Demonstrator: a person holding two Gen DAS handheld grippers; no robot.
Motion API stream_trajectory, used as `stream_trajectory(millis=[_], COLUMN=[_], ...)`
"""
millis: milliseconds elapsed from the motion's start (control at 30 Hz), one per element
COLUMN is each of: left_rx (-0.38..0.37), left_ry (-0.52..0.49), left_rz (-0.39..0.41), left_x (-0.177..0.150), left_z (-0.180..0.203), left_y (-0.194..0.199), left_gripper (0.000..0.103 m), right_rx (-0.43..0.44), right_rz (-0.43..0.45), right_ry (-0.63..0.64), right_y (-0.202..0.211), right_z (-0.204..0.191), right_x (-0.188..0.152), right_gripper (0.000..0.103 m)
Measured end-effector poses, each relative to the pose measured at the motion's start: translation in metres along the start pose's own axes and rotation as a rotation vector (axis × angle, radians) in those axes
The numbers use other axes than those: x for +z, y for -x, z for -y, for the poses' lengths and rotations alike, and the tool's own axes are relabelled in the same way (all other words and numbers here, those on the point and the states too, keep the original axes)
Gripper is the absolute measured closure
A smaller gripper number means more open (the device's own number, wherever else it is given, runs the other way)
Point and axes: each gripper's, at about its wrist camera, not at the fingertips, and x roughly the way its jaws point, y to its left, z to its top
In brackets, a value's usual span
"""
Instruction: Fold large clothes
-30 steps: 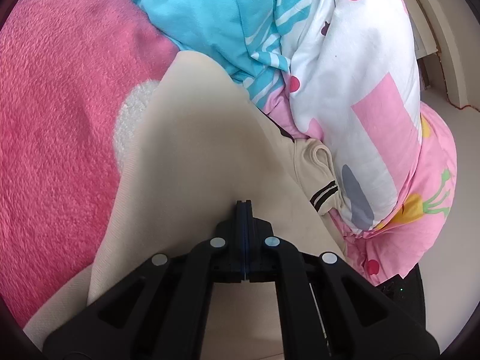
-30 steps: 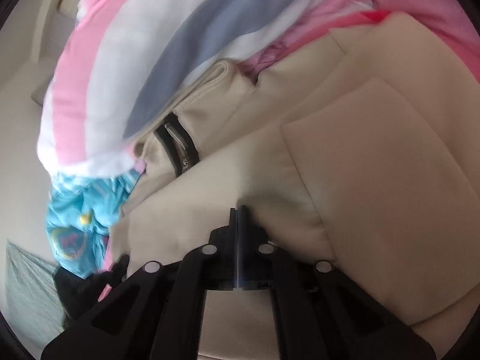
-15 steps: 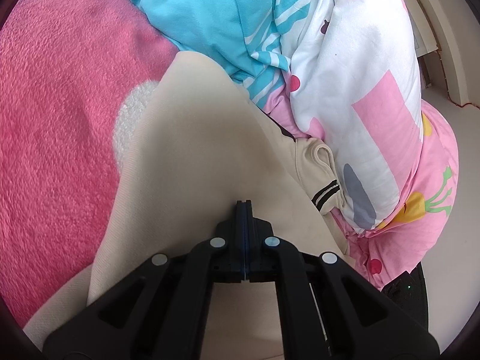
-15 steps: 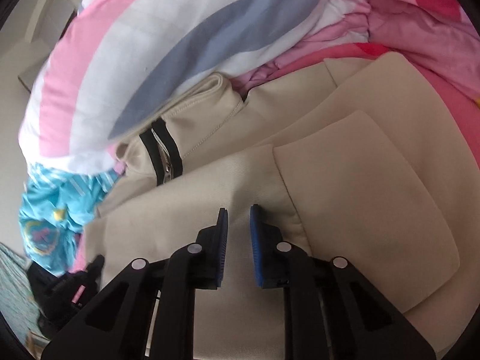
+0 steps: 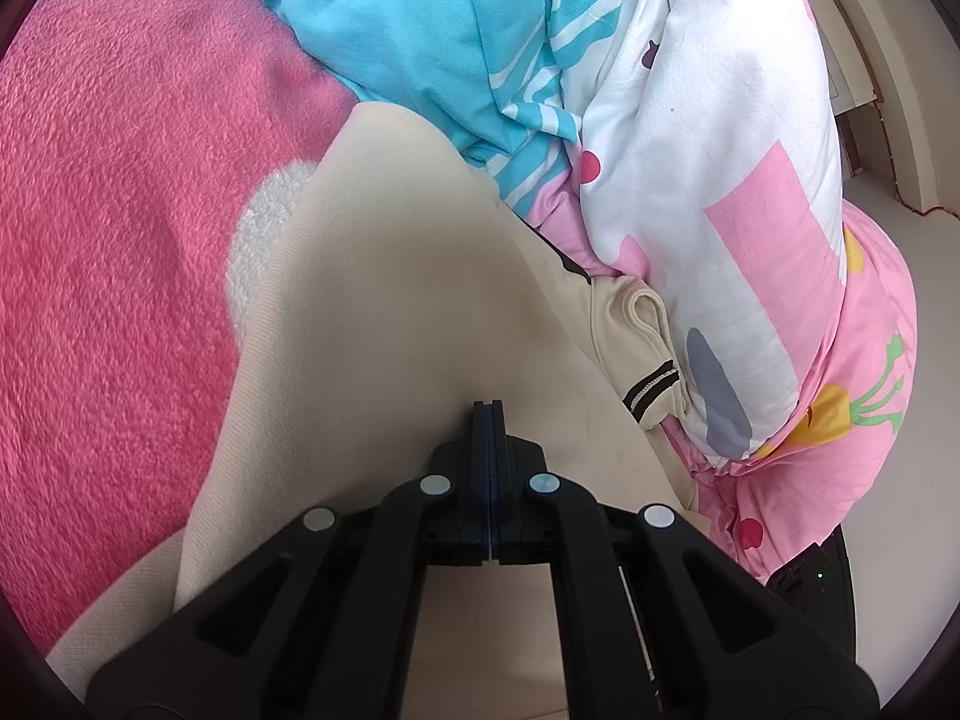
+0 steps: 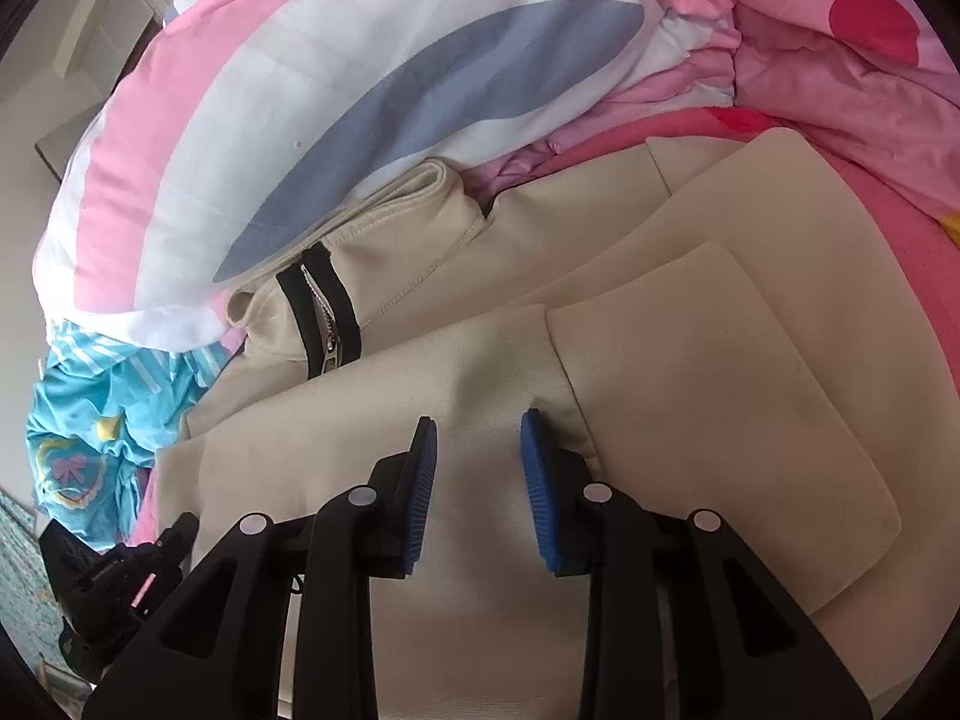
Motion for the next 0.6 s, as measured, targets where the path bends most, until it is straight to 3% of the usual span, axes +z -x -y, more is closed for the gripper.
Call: stream_trajectory(millis=[133, 200, 267, 333, 400, 433, 500, 600], left_rx=[-0.004, -0.009, -0.002, 0.017, 0.041, 0.042, 0.079, 0.185], left_ry=[0.001, -0.021, -0.096, -0.194, -0.287, -0.319, -0.372, -0.458], left_rz=[0.000, 0.002, 0.013, 0.060, 0.085, 0.080, 0.068, 0.030], left_x=[0.000, 0.000, 0.001, 0.000, -0.002, -0.004, -0.008, -0.018], left_z=[0.001, 0.008, 0.025, 0.047, 0.067, 0.073, 0.081, 0.089], left_y=[0.002, 0.006, 0.015, 0.028, 0.036, 0.037, 0.032, 0.014], left_gripper=[0.102, 0.094, 0.077, 0.074, 0.073, 0.073, 0.073, 0.073], right_rx=[0.002, -0.002, -0.007, 0.013, 0.044, 0.058, 0.057, 0.097], right_rz=[0.035, 0.032, 0.032, 0.040, 0.033, -0.001, -0.064, -0.090], right_ry=[-0.004, -0.003, 0.015, 0.054, 0.118, 0.175, 0.226, 0.186], right_y=[0.006, 0.008, 0.010, 0.013, 0.013, 0.007, -0.007, -0.017], right_z=[-0.001, -0.001, -0.005, -0.013, -0.025, -0.034, -0.041, -0.029], right_x=[-0.002, -0.002, -0.002, -0.001, 0.000, 0.001, 0.001, 0.001], right_gripper=[0.074, 0.074, 0.073, 0.073, 0.066, 0.060, 0.059, 0.059])
